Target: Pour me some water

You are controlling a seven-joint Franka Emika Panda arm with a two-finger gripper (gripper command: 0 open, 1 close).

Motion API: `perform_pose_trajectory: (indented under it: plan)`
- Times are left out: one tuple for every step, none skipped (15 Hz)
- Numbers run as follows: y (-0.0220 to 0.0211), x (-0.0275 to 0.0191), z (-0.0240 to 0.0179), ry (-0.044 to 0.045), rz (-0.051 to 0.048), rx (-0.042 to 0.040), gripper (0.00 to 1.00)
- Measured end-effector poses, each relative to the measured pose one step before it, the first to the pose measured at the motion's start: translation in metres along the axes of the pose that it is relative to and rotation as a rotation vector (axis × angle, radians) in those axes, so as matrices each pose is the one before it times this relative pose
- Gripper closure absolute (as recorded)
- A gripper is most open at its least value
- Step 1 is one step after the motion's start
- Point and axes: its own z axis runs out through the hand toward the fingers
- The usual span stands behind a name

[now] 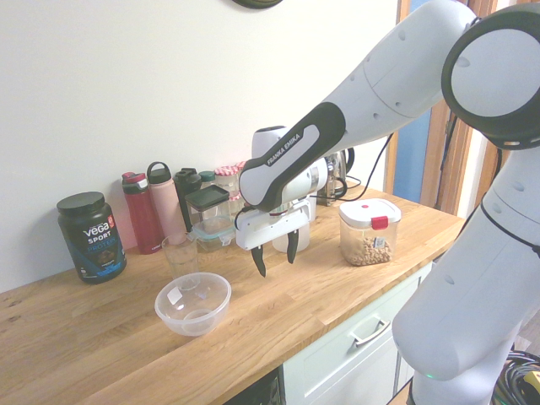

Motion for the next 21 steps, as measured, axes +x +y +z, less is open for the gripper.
perform_pose_trajectory:
  plan:
    - [0.00000, 0.00004, 0.00042, -0.00067, 0.00006, -0.00062, 0.00]
    - [-0.00008, 0.00020, -0.00090, 0.00152, -0.00132, -0.00075, 0.00]
    - [-0.00068, 0.00073, -0.00566, 0.00496, -0.00318, -0.00072, 0.00]
    - [-0.00139, 0.00173, -0.01404, 0.00759, -0.00175, 0.00157, 0.00]
    - [-0.00062, 0.00144, -0.02129, 0.00826, 0.00147, 0.00412, 0.00]
    - [0.00055, 0.00001, -0.02502, 0.00951, 0.00066, 0.00548, 0.00]
    - [0.00176, -0.00024, -0.02739, 0.01079, -0.00046, 0.00738, 0.00]
    - [0.00322, 0.00012, -0.02751, 0.01159, -0.00301, 0.00910, 0.00]
    - [0.00395, 0.00171, -0.02470, 0.01515, -0.00705, 0.00883, 0.00]
    - [0.00477, 0.00361, -0.01920, 0.01480, -0.00640, 0.00879, 0.00]
    - [0.00578, 0.00582, -0.01452, 0.01270, -0.00434, 0.00603, 0.00]
    - [0.00702, 0.00837, -0.01191, 0.01424, -0.00350, 0.00234, 0.00]
    - [0.00838, 0.01041, -0.00919, 0.01105, 0.00065, 0.00503, 0.00]
    - [0.00878, 0.00998, -0.00586, 0.00772, 0.00121, 0.00532, 0.00]
    - [0.00806, 0.00923, -0.00299, 0.00653, 0.00044, 0.00103, 0.00]
    - [0.00795, 0.00864, 0.00035, 0.00518, 0.00049, -0.00441, 0.00]
    - [0.00623, 0.00745, 0.00351, 0.00075, 0.00273, -0.00347, 0.00]
    - [0.00488, 0.00769, 0.00583, -0.00103, 0.00761, -0.00428, 0.00]
    - [0.00497, 0.00930, 0.00787, 0.00182, 0.01408, -0.00254, 0.00]
    - [0.00477, 0.01092, 0.01074, 0.00392, 0.01401, -0.00008, 0.00]
    - [0.00276, 0.01037, 0.01195, 0.00057, 0.00927, -0.00069, 0.00]
